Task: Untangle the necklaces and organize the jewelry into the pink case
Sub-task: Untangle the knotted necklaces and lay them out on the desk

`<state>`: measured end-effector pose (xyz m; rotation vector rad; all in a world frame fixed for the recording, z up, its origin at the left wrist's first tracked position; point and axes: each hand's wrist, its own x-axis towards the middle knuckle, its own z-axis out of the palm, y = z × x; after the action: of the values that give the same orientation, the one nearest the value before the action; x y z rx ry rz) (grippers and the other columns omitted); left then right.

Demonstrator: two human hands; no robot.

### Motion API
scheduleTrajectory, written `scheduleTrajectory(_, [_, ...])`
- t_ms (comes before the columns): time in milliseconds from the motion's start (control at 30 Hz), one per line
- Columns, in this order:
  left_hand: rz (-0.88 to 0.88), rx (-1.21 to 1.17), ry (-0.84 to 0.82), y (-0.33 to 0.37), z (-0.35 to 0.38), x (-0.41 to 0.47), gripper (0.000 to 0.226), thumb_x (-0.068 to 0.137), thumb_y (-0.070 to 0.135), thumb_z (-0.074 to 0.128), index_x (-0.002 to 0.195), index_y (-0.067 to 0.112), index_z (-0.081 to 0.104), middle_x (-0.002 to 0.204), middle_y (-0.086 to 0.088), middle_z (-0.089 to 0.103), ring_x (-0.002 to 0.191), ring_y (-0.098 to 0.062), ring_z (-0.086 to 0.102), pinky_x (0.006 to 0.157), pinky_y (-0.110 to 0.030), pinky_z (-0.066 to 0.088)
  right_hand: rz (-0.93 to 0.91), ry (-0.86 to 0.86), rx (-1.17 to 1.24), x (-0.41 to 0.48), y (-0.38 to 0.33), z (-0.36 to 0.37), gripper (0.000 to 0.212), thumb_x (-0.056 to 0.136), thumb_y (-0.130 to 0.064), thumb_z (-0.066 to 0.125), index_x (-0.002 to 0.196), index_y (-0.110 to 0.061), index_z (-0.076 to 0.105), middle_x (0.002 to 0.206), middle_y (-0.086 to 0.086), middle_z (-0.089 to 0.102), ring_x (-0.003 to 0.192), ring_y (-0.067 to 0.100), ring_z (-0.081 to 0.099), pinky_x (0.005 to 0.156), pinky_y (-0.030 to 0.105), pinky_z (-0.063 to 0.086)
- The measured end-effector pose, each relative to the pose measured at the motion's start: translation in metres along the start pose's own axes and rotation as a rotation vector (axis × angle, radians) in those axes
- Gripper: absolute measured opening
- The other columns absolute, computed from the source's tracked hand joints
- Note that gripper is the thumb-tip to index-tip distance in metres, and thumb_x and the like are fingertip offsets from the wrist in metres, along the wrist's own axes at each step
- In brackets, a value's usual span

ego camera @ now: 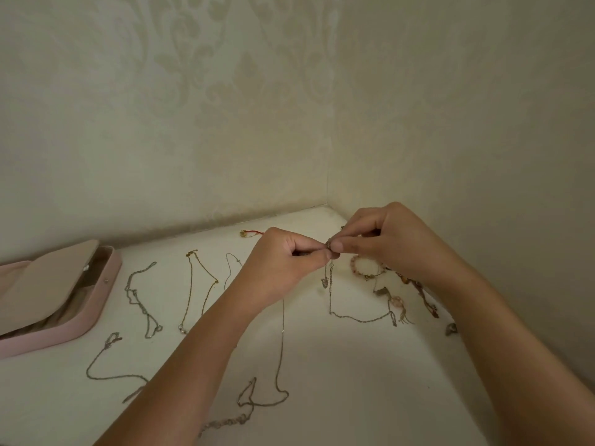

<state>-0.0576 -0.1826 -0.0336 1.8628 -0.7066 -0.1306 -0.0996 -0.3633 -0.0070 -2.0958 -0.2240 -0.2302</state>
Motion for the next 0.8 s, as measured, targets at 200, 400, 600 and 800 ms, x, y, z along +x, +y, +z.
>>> scheduleTrajectory(200, [0.022,0.181,0.088,-0.002,0.011,0.000,0.043,0.090,0.017,0.065,0.049,0.031,0.058,0.038,0.010,0.025,0.041,-0.009,0.023,0.044,-0.013,0.019,0.064,0.050,0.017,0.002,0.001,0.008,0.009,0.075,-0.015,0.079,0.073,-0.023,0.078,0.079,0.006,0.071,0.063,0.030,0.050,0.061,0.035,0.039])
scheduleTrajectory(400, [0.009,0.207,0.111,-0.008,0.011,0.002,0.036,0.090,0.017,0.064,0.058,0.002,0.064,0.042,0.008,0.022,0.042,-0.010,0.021,0.043,-0.016,0.018,0.144,0.053,0.032,0.004,0.005,0.013,0.007,0.079,-0.018,0.077,0.072,-0.021,0.077,0.080,0.008,0.074,0.088,0.053,0.057,0.072,0.040,0.044])
scheduleTrajectory(600, [0.020,0.233,0.107,-0.008,0.011,0.003,0.032,0.091,0.019,0.063,0.079,-0.010,0.066,0.045,0.008,0.022,0.042,-0.011,0.021,0.043,-0.016,0.019,0.160,0.029,-0.038,0.002,0.001,0.011,0.003,0.081,-0.018,0.074,0.080,-0.017,0.076,0.093,-0.020,0.072,0.096,0.042,0.063,0.091,0.051,0.050])
scheduleTrajectory(800, [0.023,0.241,0.108,-0.006,0.010,0.002,0.035,0.091,0.019,0.062,0.075,-0.012,0.063,0.047,0.005,0.022,0.043,-0.011,0.020,0.043,-0.018,0.018,0.086,0.025,-0.111,0.003,0.004,0.012,0.002,0.080,-0.020,0.075,0.078,-0.020,0.075,0.099,-0.019,0.069,0.097,0.020,0.067,0.089,0.039,0.050])
